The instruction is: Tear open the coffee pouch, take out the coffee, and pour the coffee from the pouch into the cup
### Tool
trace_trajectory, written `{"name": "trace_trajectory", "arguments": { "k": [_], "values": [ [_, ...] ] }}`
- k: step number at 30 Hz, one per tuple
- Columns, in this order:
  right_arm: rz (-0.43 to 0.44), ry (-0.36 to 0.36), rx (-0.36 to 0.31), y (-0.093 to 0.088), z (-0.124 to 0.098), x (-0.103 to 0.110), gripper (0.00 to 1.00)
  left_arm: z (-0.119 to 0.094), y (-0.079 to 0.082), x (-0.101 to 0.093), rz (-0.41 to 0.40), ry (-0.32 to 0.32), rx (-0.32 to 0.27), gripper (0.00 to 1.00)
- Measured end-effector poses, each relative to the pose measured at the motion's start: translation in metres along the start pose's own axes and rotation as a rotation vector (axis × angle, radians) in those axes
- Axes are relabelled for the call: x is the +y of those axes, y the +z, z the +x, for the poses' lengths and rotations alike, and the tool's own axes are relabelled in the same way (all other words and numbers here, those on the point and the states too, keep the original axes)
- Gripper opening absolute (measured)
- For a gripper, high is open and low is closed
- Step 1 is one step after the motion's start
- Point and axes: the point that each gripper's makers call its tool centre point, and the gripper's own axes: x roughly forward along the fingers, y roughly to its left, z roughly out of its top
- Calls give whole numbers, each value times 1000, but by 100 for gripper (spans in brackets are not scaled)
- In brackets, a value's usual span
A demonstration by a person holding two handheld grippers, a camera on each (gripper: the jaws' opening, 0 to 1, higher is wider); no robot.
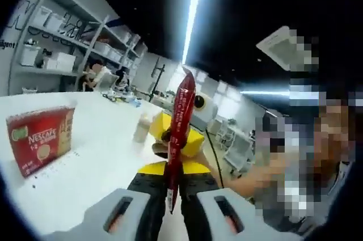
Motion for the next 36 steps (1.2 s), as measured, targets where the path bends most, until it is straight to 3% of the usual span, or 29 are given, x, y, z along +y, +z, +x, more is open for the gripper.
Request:
{"name": "trace_trajectory", "arguments": {
  "k": [1, 2, 4, 5, 7, 9, 14, 17, 18, 22, 25, 28, 33, 36],
  "values": [
    [1, -1, 1, 0, 0, -1, 8, 0, -1, 1, 17, 7, -1, 10],
    [67, -18, 11, -3, -1, -2, 8, 0, 1, 4, 62, 19, -8, 11],
    [170, -14, 17, -5, -1, -3, 8, -1, 5, 15, 248, 94, -30, 12],
    [204, -12, 17, -5, -2, -5, 8, -1, 5, 19, 380, 137, -29, 14],
    [213, -14, 7, -6, -2, -7, 8, 0, 1, 18, 441, 149, -7, 26],
    [220, -10, 4, -5, -1, -6, 8, 2, 1, 16, 438, 146, -6, 30],
    [290, 12, 31, -5, 2, -1, 6, 1, -1, 23, 569, 174, 29, 19],
    [417, 48, 32, -6, 0, 2, 5, -1, -4, 21, 695, 185, 48, 15],
    [457, 62, 28, -6, 0, 3, 5, -6, 2, 30, 717, 202, 53, 15],
    [548, 119, 44, -10, 1, 13, 4, -6, -1, 32, 717, 200, 74, 16],
    [549, 124, 61, -12, 3, 21, 4, -7, -1, 37, 703, 211, 83, 19],
    [458, 87, 31, -7, 2, 13, 4, -4, -4, 29, 654, 175, 68, 15],
    [251, 39, 14, 1, -5, 5, 4, 0, -9, 5, 429, 45, 41, 17],
    [146, 17, 34, 2, -5, 3, 4, 2, -10, 3, 327, 32, 44, 16]
  ]
}}
